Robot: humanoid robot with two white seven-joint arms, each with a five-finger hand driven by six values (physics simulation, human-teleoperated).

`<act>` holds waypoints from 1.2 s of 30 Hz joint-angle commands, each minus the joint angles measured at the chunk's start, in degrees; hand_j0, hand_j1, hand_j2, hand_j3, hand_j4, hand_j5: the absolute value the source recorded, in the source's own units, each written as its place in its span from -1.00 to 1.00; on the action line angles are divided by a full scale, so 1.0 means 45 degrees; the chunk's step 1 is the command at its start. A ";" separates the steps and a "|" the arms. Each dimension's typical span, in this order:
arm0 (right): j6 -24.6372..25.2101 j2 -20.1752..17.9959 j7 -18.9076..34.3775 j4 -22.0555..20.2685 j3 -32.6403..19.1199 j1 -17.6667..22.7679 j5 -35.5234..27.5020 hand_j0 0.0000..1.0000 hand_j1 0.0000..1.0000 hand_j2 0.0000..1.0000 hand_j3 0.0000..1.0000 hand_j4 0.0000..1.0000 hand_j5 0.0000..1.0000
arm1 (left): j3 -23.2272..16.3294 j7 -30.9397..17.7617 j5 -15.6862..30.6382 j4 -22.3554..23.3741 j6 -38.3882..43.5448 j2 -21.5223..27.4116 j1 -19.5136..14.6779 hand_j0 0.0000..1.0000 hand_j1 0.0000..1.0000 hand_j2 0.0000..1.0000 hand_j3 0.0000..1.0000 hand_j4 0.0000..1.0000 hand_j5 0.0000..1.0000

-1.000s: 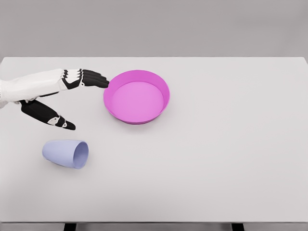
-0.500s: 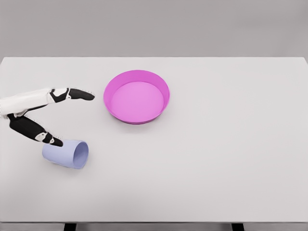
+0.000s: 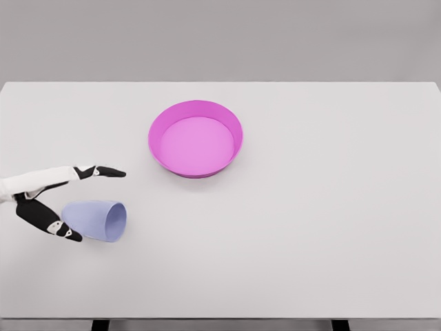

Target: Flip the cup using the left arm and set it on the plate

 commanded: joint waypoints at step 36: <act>-0.0001 -0.0002 0.0001 0.0002 0.0015 0.0000 0.0014 1.00 1.00 1.00 1.00 1.00 1.00 | 0.0106 0.0637 -0.2283 0.0015 0.0294 -0.0675 0.0449 1.00 1.00 1.00 1.00 1.00 1.00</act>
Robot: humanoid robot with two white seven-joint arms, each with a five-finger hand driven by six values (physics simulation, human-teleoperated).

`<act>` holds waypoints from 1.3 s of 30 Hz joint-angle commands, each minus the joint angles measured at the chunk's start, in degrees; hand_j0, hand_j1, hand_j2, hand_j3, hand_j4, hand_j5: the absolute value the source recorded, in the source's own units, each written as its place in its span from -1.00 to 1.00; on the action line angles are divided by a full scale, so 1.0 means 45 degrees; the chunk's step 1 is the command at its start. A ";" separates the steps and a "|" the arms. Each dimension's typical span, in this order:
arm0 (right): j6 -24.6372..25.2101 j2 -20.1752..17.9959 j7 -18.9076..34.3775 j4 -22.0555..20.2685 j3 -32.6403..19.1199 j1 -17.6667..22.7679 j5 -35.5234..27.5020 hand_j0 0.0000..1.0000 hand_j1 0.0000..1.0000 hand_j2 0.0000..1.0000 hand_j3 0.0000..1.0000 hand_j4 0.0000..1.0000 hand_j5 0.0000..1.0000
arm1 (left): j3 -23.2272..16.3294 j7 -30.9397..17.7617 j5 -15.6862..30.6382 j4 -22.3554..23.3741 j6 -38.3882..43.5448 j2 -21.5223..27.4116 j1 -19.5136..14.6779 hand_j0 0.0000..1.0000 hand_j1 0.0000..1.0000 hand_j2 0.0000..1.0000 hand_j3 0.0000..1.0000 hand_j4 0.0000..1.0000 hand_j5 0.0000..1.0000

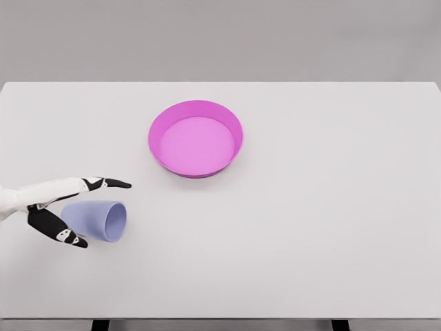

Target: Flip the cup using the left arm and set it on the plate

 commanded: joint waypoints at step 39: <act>-0.0001 -0.0002 0.0001 0.0002 0.0013 0.0000 -0.0004 1.00 1.00 1.00 1.00 1.00 1.00 | -0.0082 0.0568 -0.1624 -0.0022 0.1657 -0.0443 0.0195 1.00 1.00 1.00 1.00 1.00 1.00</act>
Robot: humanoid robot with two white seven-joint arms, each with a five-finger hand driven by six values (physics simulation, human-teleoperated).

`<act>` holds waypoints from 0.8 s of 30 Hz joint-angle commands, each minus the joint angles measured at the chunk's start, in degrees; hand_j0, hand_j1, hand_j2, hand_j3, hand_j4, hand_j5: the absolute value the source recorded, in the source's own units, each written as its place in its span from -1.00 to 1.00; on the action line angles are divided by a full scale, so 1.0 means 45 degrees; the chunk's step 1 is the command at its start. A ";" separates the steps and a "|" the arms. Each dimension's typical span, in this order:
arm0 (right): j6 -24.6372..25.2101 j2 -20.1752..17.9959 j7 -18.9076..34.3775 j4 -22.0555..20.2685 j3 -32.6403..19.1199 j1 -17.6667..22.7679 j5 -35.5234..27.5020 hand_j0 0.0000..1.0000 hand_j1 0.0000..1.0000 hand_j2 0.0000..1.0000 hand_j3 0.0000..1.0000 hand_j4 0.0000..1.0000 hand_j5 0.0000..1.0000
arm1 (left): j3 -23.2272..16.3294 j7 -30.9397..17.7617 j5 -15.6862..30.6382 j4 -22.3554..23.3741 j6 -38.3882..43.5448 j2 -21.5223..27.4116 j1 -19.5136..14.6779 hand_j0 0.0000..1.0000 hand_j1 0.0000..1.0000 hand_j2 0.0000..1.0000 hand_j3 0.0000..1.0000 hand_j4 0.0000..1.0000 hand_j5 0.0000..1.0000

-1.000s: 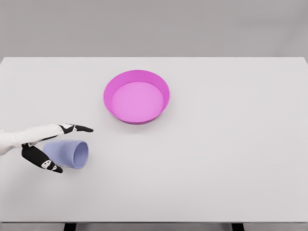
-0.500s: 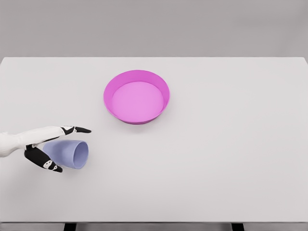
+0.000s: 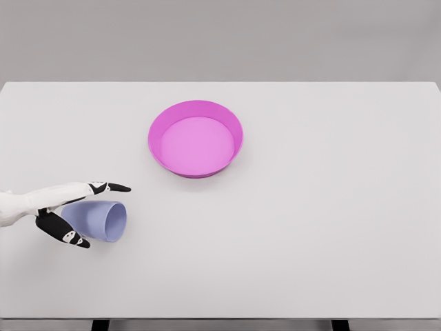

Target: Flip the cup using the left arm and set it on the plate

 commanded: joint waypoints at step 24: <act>-0.0001 -0.0002 0.0001 0.0002 -0.0008 0.0000 -0.0003 1.00 1.00 1.00 1.00 1.00 1.00 | -0.0029 0.0000 -0.0140 0.0012 0.0070 -0.0432 0.0059 0.95 0.95 0.95 0.95 0.95 0.95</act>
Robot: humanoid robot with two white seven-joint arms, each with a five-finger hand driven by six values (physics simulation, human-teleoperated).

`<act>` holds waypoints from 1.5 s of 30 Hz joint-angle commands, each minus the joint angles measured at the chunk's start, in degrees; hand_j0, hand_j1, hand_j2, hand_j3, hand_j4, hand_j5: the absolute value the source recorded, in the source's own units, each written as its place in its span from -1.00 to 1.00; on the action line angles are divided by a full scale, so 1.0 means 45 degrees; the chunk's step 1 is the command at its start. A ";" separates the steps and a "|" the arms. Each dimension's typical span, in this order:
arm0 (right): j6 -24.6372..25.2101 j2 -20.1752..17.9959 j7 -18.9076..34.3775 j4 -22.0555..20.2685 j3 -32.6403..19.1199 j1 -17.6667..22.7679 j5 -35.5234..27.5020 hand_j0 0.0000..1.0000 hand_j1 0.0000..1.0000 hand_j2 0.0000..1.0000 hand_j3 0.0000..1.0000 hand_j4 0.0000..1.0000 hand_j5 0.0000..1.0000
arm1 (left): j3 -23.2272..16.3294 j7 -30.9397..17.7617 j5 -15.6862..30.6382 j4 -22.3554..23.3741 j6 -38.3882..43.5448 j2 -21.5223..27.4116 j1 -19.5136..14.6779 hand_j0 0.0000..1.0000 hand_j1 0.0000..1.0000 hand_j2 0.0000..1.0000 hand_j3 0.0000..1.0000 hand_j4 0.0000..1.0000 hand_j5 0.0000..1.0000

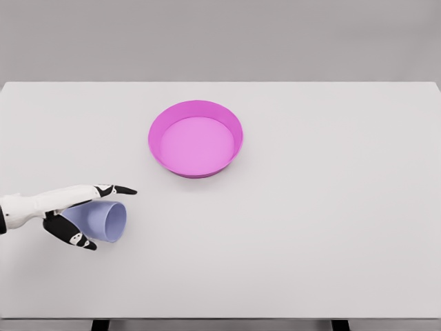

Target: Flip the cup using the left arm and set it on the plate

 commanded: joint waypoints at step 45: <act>-0.0001 -0.0002 0.0001 0.0002 -0.0005 0.0000 -0.0003 1.00 1.00 1.00 1.00 1.00 1.00 | 0.0414 0.1038 0.5040 0.0982 -0.1408 -0.3128 -0.1211 0.14 0.14 0.14 0.14 0.14 0.14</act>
